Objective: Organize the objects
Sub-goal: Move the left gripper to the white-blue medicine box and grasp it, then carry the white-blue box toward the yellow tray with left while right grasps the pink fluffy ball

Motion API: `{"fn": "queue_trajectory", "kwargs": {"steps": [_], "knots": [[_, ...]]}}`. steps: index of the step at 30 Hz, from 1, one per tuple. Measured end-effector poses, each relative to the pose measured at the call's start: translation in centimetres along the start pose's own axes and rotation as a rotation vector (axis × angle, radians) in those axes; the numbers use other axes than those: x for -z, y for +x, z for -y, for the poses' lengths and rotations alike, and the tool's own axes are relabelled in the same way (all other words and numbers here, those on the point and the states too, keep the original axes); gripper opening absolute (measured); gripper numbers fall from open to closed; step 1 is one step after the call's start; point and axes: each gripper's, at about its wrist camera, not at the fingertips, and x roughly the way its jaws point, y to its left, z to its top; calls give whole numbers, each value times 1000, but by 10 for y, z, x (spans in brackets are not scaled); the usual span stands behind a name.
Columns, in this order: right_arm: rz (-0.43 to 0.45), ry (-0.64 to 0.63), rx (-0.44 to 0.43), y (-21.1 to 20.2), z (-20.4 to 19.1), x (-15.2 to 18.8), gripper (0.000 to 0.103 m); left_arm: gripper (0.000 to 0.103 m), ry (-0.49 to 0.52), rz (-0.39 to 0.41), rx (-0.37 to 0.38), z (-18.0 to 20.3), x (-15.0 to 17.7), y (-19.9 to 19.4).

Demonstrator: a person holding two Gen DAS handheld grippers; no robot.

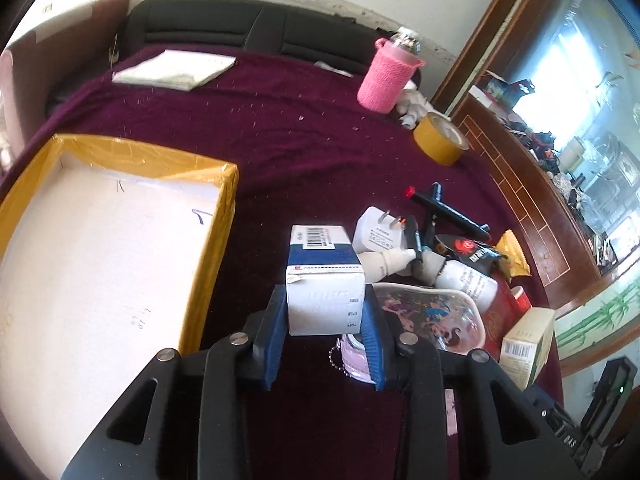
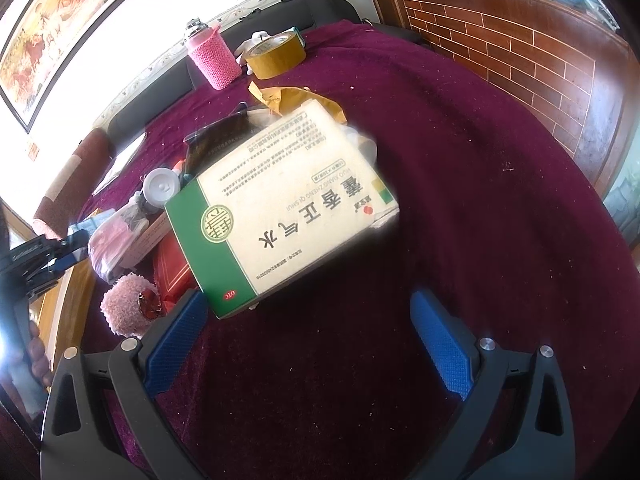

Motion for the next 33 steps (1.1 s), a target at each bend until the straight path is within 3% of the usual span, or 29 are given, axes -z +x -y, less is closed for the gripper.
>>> {"fn": "queue_trajectory", "kwargs": {"steps": [6, 13, 18, 22, 26, 27, 30, 33], "knots": [[17, -10, 23, -3, -2, 1, 101, 29, 76, 52, 10, 2, 24, -37], [31, -28, 46, -6, -6, 2, 101, 30, 201, -18, -37, 6, 70, -33], [54, -128, 123, -16, -24, 2, 101, 35, 217, -54, -36, 10, 71, -26], [54, -166, 62, -33, -41, -5, 102, 39, 227, -86, -34, 17, 76, -11], [27, -216, -60, -38, -73, -12, 102, 35, 236, -66, -37, 24, 88, 3], [3, -232, -97, -33, -84, -13, 102, 29, 231, -58, -15, 24, 89, 0], [-71, -264, -143, -16, -112, -8, 102, 29, 222, -16, 29, 20, 93, -23], [-96, -297, -97, 2, -129, -2, 99, 29, 232, 47, 32, 15, 95, -55]]}}
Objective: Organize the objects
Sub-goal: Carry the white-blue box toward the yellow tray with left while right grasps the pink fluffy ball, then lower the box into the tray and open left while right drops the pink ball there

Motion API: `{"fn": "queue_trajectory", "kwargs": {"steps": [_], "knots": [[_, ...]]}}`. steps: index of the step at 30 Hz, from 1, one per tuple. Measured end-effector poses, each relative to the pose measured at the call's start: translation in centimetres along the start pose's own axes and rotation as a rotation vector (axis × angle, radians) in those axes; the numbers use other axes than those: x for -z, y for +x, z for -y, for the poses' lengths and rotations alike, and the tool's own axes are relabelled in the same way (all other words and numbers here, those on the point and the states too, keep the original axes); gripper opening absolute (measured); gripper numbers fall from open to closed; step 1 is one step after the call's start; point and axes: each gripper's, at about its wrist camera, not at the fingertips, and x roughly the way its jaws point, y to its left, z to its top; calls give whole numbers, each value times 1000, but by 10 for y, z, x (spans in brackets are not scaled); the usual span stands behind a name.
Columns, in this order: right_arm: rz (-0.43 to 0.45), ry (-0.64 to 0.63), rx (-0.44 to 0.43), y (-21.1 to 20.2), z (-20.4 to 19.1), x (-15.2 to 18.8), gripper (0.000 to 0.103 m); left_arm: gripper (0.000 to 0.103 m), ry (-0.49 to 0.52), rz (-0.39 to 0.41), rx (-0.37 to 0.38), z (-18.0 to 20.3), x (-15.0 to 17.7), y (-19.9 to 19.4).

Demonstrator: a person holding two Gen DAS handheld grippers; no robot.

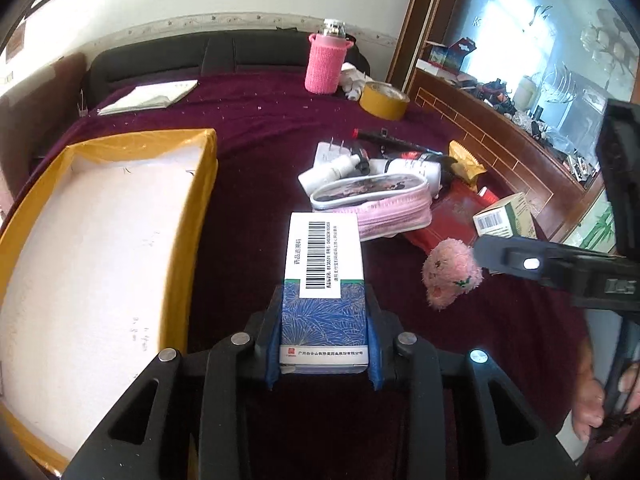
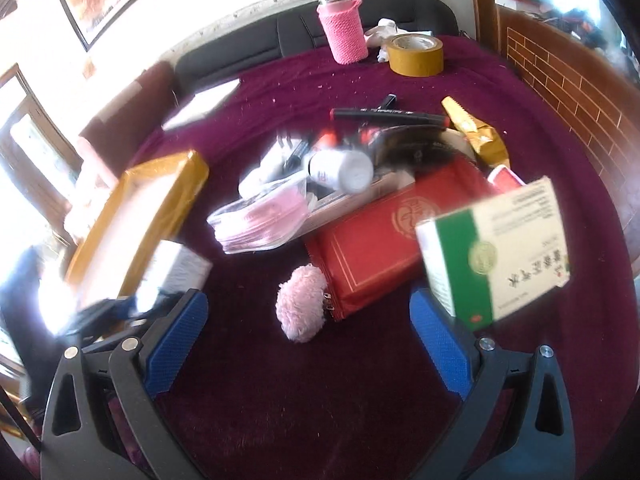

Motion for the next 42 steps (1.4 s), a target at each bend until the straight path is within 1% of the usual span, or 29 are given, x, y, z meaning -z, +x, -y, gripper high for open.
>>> {"fn": "queue_trajectory", "kwargs": {"steps": [2, 3, 4, 5, 6, 7, 8, 9, 11, 14, 15, 18, 21, 24, 26, 28, 31, 32, 34, 37, 39, 42], "knots": [[-17, -20, 26, 11, -8, 1, 92, 29, -11, 16, 10, -6, 2, -15], [-30, -24, 35, 14, -10, 2, 84, 29, -19, 21, 14, -10, 4, -23], [-42, -30, 47, 19, -13, 2, 74, 29, -28, 28, 20, -13, 6, -29], [-51, -39, 64, 22, -15, 4, 69, 29, -35, 34, 23, -16, 8, -34], [-63, -53, 92, 27, -19, 6, 56, 29, -44, 38, 23, -20, 10, -38], [-74, -62, 110, 29, -20, 7, 41, 29, -54, 40, 25, -24, 13, -41], [-86, -69, 124, 34, -21, 8, 36, 29, -66, 42, 27, -28, 14, -44], [-97, -73, 137, 37, -22, 11, 28, 29, -79, 46, 25, -33, 16, -47], [-92, -50, 135, 38, -18, 13, 27, 29, -104, 59, 19, -43, 20, -56], [-69, -22, 97, 23, -16, 15, 26, 29, -140, 97, 6, -60, 23, -76], [-55, -28, 93, 16, -19, 14, 26, 29, -151, 112, 2, -67, 21, -82], [-8, -60, 44, -8, -37, 7, 26, 29, -182, 147, -4, -84, 18, -99], [25, -93, -44, -28, -62, -10, 26, 29, -199, 162, -10, -98, 7, -109], [17, -102, -154, -31, -91, -35, 26, 29, -178, 187, -25, -108, -13, -116], [11, -113, -206, -27, -111, -49, 26, 29, -159, 194, -44, -114, -29, -115], [-2, -117, -244, -19, -131, -64, 26, 29, -143, 178, -54, -122, -49, -106], [-66, -92, -288, 9, -158, -81, 26, 29, -167, 122, -48, -139, -77, -80], [-95, -82, -295, 20, -166, -84, 26, 29, -174, 95, -58, -146, -88, -66], [-143, -64, -282, 48, -179, -91, 26, 29, -187, 61, -79, -157, -97, -44], [-185, -57, -233, 86, -190, -100, 26, 29, -234, 16, -68, -174, -105, -11], [-208, -39, -205, 111, -192, -105, 26, 29, -277, -11, -42, -185, -103, 11], [-233, -20, -169, 134, -191, -111, 26, 29, -325, -56, -6, -194, -95, 39]]}}
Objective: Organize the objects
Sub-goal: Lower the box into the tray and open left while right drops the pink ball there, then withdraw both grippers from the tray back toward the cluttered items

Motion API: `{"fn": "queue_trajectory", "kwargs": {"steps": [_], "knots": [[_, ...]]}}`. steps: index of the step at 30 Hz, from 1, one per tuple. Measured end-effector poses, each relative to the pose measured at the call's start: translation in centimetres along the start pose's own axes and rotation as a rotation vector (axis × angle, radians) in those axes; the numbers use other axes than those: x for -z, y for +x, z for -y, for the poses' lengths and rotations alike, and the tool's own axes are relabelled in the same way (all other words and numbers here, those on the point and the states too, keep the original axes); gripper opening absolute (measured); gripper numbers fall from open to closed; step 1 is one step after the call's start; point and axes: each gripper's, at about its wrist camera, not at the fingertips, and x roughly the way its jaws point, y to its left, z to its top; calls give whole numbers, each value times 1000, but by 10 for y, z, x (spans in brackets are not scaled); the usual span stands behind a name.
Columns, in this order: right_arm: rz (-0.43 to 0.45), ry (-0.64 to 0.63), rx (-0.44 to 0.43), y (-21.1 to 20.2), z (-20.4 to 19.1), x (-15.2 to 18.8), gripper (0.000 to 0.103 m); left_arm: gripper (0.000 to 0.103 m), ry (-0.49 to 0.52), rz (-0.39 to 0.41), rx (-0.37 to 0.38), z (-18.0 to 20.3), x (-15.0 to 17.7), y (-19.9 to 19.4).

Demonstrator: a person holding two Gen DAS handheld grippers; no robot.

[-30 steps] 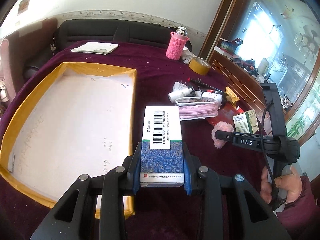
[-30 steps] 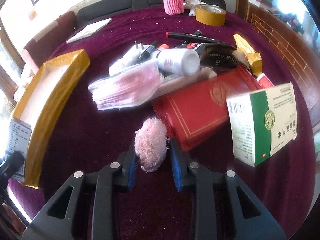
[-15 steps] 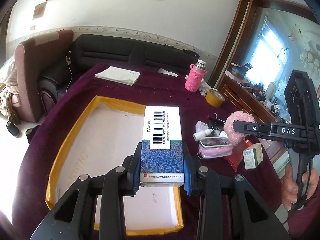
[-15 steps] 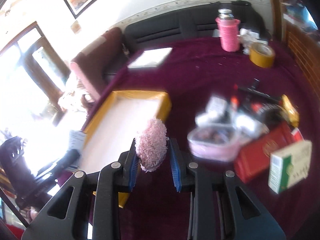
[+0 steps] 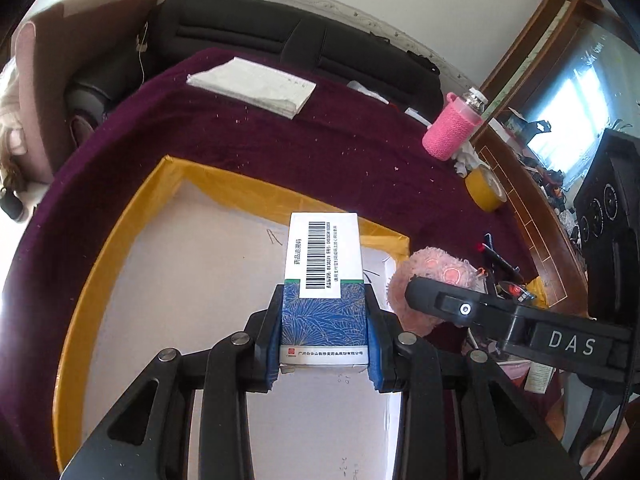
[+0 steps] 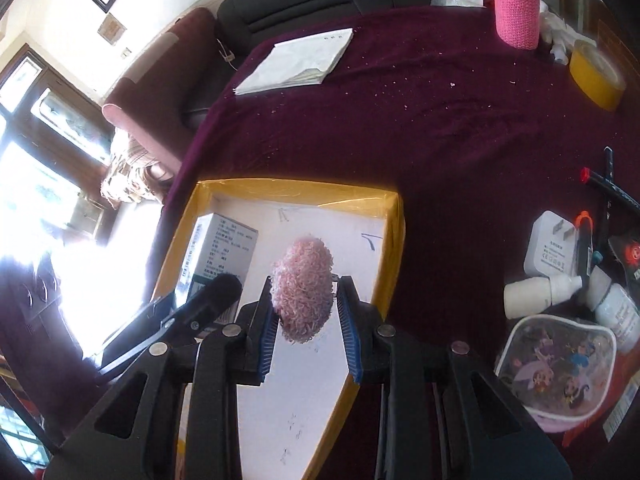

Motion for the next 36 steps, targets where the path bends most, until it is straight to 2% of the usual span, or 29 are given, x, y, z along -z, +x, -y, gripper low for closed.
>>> {"fn": "queue_trajectory", "kwargs": {"steps": [6, 8, 10, 12, 15, 17, 19, 21, 22, 25, 29, 33, 36], "knots": [[-17, -15, 67, 21, 8, -15, 29, 29, -8, -29, 27, 0, -4, 33], [-7, -20, 90, 21, 10, -18, 30, 33, -19, -18, 23, 2, -5, 39], [5, -29, 98, 19, 9, -20, 30, 42, -34, -19, 21, 1, -8, 42], [26, -43, 112, 13, 9, -21, 30, 46, -32, -15, 22, 1, -7, 40], [42, -43, 81, 4, 12, -19, 30, 47, -20, -1, -7, 2, -5, 29], [70, -25, 63, -7, 15, -16, 30, 49, -47, 33, -1, -1, 1, 15], [97, -17, 26, -21, 20, -9, 30, 62, -90, 75, 9, -7, 13, 2], [121, -18, -3, -34, 24, 3, 34, 63, -137, 87, 5, -14, 28, -2], [134, -17, -12, -41, 26, 10, 38, 63, -154, 68, 4, -16, 34, 0], [174, -5, -41, -60, 35, 33, 40, 63, -176, -5, 13, -16, 47, 7], [205, 8, -81, -81, 45, 60, 40, 63, -159, 29, 21, -6, 58, -6], [245, 4, -57, -102, 54, 84, 40, 63, -140, 57, 53, 6, 59, -20], [302, -32, 1, -126, 59, 100, 40, 63, -99, 132, 56, 26, 58, -51]]}}
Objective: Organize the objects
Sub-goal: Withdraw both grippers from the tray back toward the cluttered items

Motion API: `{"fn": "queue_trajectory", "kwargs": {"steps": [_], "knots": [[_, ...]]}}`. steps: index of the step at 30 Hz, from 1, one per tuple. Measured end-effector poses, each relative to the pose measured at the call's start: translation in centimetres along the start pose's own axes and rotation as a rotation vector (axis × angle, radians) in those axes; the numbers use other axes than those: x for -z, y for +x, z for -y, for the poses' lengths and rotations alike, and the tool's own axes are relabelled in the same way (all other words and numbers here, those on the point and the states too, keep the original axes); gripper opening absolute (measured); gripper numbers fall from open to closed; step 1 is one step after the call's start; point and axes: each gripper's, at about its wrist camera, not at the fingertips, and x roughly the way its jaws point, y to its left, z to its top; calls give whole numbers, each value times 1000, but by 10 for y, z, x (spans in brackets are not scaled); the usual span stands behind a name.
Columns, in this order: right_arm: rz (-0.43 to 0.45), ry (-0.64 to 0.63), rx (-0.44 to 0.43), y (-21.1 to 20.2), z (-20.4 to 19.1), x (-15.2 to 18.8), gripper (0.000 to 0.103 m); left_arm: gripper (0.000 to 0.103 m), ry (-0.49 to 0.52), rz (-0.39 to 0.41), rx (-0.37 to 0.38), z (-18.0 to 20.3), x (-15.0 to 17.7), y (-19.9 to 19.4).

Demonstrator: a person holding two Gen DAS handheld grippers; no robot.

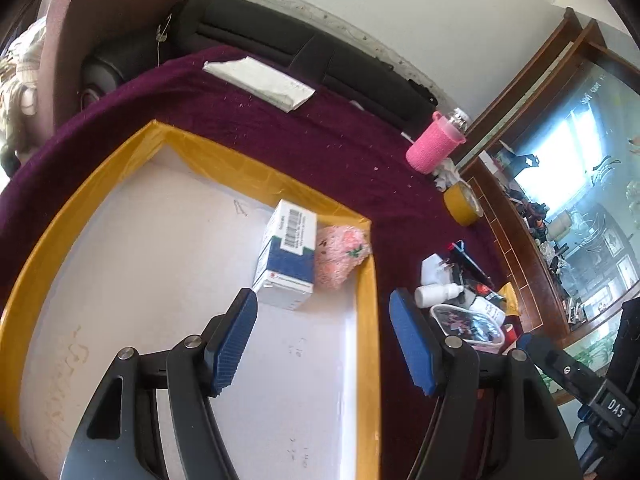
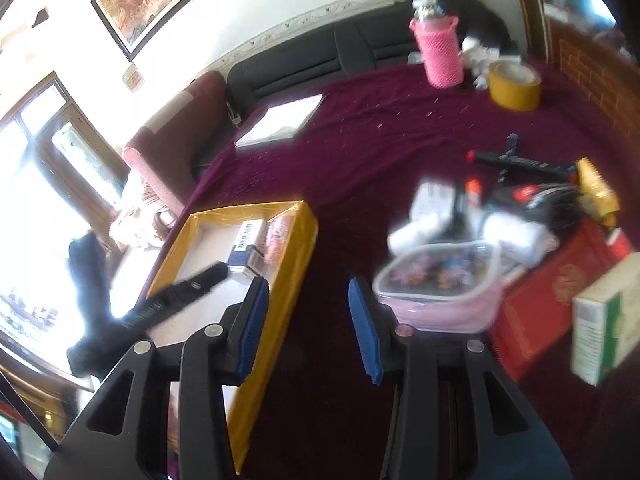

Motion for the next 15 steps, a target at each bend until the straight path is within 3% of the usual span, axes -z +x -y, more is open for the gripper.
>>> {"fn": "queue_trajectory", "kwargs": {"steps": [3, 5, 6, 7, 8, 9, 10, 12, 15], "knots": [[108, -57, 79, -33, 2, 6, 40, 64, 73, 86, -25, 32, 3, -34], [252, -97, 187, -65, 2, 14, 40, 66, 142, 161, -90, 58, 12, -56], [353, -112, 258, -83, 2, 20, 52, 66, 171, 206, -123, 68, 18, -66], [425, -117, 300, -95, 3, 26, 75, 70, 202, 271, -163, 80, 26, -77], [503, -114, 335, -106, 6, 32, 87, 74, 225, 339, -204, 90, 36, -86], [568, -101, 348, -115, 12, 37, 94, 83, 237, 399, -241, 96, 44, -93], [607, -66, 347, -120, 24, 42, 94, 89, 244, 457, -272, 102, 51, -97], [569, 27, 365, -117, 44, 42, 94, 101, 263, 542, -317, 111, 66, -102], [468, 139, 325, -104, 75, 43, 94, 102, 315, 524, -344, 125, 75, -95]]}}
